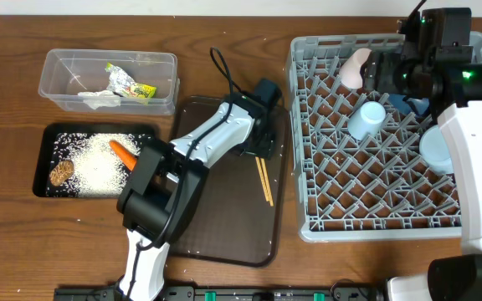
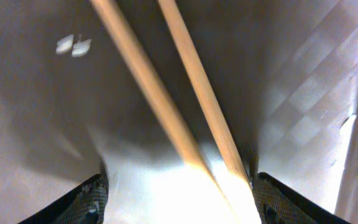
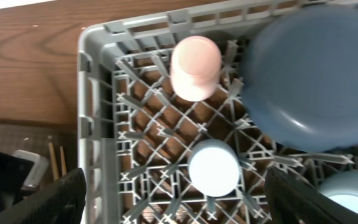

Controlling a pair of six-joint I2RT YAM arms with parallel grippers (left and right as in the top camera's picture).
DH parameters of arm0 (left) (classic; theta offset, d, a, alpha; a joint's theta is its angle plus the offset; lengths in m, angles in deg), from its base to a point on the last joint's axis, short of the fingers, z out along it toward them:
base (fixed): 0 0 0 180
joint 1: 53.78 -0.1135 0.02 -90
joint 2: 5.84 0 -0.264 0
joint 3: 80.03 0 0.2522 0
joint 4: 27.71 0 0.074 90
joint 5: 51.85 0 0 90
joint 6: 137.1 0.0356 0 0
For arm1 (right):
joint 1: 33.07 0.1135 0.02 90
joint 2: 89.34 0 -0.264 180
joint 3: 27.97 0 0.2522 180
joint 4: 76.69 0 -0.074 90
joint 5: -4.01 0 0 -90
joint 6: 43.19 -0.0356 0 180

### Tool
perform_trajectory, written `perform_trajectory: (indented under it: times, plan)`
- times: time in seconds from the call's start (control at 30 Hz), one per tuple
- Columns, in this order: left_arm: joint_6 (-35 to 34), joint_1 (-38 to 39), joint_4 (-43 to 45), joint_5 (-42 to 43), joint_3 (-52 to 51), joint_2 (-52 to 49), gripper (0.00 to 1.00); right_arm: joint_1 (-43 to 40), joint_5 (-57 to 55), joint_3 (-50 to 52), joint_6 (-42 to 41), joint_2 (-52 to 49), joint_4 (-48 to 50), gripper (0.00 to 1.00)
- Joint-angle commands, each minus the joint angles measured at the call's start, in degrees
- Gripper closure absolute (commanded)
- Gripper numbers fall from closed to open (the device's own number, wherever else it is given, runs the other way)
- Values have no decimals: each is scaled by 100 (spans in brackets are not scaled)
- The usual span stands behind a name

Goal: Sort waste into correct bins and load items into the dishwasher rack
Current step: 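Open the left gripper to release the carrot and lift away, then reach the right gripper to a wooden chopstick on the brown tray and grasp it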

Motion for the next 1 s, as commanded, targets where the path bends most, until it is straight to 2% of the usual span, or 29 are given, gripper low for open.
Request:
perform_trajectory:
  times: [0.0,0.23,0.37,0.57,0.7,0.83,0.97]
  plan:
    - [-50,-195,-350,-4,385,-70,26,216,282,20,-15,-48,46,16]
    - [-107,-846,-1528,33,979,-37,25,1027,273,20,-52,-107,341,17]
    - [-166,-1287,-1987,31,1102,114,24,1567,127,20,-334,-330,542,18]
    - [-173,-1888,-2173,26,1099,535,24,2247,146,20,-431,-1104,817,18]
    - [-273,-2227,-2068,-17,1099,774,24,2634,256,20,-118,-1639,970,20]
    - [-382,-2531,-2026,-35,1099,828,24,2885,236,20,109,-2033,988,27]
    - [-457,-2839,-1926,-35,1095,828,24,2997,236,20,160,-2361,949,40]
